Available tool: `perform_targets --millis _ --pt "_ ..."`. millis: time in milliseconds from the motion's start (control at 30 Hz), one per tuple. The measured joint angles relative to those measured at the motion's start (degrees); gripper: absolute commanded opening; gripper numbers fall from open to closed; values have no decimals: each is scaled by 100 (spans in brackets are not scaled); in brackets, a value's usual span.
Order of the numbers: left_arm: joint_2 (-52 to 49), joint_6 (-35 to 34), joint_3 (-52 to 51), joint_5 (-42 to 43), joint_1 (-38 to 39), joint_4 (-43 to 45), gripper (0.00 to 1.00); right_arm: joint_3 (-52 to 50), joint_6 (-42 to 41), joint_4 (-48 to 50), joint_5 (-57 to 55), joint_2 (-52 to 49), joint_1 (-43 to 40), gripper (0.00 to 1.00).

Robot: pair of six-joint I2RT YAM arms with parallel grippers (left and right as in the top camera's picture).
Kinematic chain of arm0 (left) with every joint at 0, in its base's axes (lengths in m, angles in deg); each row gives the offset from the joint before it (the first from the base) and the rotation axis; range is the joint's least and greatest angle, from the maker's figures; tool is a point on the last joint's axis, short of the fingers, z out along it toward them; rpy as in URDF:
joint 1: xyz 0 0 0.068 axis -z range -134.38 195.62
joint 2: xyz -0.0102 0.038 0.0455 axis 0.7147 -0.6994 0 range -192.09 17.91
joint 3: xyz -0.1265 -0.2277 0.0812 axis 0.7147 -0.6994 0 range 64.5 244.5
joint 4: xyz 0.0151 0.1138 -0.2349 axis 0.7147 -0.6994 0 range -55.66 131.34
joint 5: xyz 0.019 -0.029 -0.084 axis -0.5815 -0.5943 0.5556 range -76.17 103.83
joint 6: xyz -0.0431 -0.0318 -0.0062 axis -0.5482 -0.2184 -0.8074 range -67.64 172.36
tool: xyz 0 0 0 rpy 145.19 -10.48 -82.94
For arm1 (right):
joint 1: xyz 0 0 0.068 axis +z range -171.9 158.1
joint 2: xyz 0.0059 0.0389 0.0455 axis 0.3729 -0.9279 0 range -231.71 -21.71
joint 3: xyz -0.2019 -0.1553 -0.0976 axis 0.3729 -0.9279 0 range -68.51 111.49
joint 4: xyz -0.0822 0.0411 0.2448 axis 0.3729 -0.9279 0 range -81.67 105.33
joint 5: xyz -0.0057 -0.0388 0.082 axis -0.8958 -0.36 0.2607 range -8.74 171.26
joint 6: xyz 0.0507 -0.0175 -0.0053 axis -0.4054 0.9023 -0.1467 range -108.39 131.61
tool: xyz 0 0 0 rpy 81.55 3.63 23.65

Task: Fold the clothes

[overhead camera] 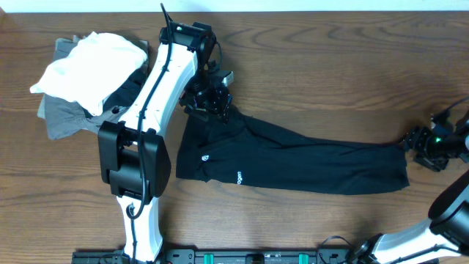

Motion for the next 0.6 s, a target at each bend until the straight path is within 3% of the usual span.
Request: perform_targets --millis 300,433,600 --pt "0 66 0 -2 -4 2 59 120 723 -463 181 -538 13 73" --pt "0 90 0 0 -4 22 59 146 750 -787 -11 -592 216 58" --pt "0 131 0 -2 -4 33 59 140 601 -863 -553 -634 680 24"
